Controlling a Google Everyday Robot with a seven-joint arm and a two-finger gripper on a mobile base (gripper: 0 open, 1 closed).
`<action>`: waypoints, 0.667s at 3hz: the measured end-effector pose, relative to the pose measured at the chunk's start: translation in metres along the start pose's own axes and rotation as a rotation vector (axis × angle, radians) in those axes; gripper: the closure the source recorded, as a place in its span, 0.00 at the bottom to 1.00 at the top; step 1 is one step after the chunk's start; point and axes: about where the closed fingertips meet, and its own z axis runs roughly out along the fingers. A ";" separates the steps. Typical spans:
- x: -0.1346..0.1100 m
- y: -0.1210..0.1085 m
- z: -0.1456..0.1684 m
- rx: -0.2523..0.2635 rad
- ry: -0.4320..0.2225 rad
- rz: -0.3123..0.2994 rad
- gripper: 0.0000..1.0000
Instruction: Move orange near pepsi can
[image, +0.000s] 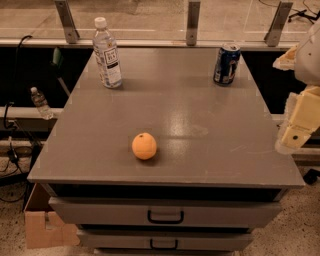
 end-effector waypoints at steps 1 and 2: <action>0.000 0.000 0.000 0.000 0.000 0.000 0.00; -0.009 0.005 0.004 -0.022 -0.040 -0.012 0.00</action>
Offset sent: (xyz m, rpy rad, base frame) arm -0.0050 0.0260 -0.0144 0.1051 0.0466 0.0700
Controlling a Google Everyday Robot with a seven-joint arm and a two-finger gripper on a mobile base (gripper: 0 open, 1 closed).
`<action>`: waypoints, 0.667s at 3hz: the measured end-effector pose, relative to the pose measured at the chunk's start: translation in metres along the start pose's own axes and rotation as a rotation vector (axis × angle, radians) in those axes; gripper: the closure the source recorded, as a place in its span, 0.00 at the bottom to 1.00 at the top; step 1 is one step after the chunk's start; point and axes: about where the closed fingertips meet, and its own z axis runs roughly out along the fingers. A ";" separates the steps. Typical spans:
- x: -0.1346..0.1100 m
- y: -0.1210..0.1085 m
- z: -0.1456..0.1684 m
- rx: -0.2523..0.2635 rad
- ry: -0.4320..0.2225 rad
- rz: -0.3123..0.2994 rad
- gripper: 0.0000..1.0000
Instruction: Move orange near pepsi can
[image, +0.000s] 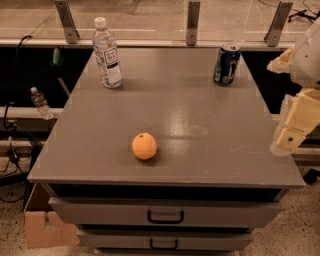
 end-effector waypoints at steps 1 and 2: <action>-0.036 0.021 0.022 -0.059 -0.094 -0.030 0.00; -0.089 0.053 0.063 -0.150 -0.224 -0.089 0.00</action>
Offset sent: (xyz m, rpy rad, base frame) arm -0.0177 0.1959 -0.0946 0.3894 0.1111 0.3165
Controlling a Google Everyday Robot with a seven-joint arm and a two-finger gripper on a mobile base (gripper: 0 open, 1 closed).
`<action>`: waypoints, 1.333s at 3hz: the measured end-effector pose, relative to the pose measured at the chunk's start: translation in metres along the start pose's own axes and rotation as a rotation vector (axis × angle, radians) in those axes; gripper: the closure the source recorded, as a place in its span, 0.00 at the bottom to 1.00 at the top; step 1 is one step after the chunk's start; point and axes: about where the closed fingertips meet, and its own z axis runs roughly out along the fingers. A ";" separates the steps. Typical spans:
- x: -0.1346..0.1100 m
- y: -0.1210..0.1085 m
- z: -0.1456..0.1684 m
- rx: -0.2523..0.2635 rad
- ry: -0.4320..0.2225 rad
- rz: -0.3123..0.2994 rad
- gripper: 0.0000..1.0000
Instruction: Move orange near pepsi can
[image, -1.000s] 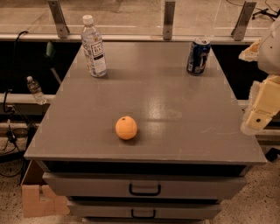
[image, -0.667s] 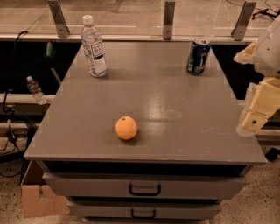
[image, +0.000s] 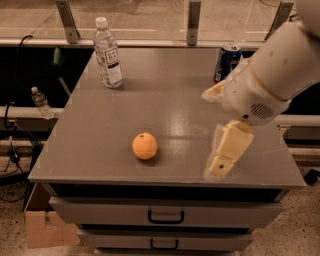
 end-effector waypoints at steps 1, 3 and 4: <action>-0.040 0.006 0.045 -0.051 -0.118 -0.056 0.00; -0.082 0.007 0.093 -0.112 -0.227 -0.080 0.00; -0.092 0.010 0.109 -0.134 -0.259 -0.070 0.00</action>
Offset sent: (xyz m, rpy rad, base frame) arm 0.0219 0.1337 -0.0550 0.2619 0.0337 0.1752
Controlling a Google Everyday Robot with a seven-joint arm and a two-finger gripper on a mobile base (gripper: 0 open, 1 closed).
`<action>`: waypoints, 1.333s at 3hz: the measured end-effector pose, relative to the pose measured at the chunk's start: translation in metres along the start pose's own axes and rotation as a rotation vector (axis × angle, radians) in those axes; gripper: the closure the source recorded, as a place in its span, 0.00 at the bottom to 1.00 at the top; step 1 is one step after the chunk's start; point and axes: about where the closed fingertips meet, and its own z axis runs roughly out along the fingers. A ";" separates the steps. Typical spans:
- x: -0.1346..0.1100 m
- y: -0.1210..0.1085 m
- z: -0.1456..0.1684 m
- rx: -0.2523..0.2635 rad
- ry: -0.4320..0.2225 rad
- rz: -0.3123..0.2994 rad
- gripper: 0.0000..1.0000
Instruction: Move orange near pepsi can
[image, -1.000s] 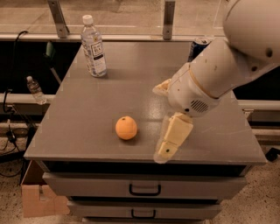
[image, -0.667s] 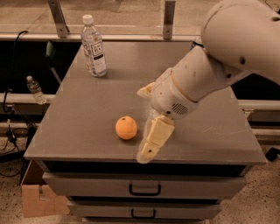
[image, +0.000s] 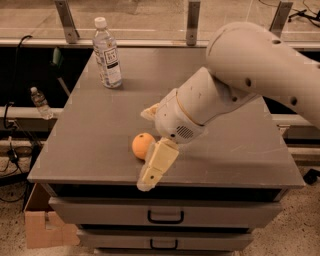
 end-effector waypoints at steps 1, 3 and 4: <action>0.006 -0.007 0.011 0.000 -0.012 0.021 0.17; 0.014 -0.025 0.005 0.027 -0.033 0.048 0.65; 0.019 -0.037 -0.014 0.073 -0.051 0.066 0.87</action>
Offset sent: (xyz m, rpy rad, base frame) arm 0.0337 -0.0090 -0.0153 0.0467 0.0149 -0.0682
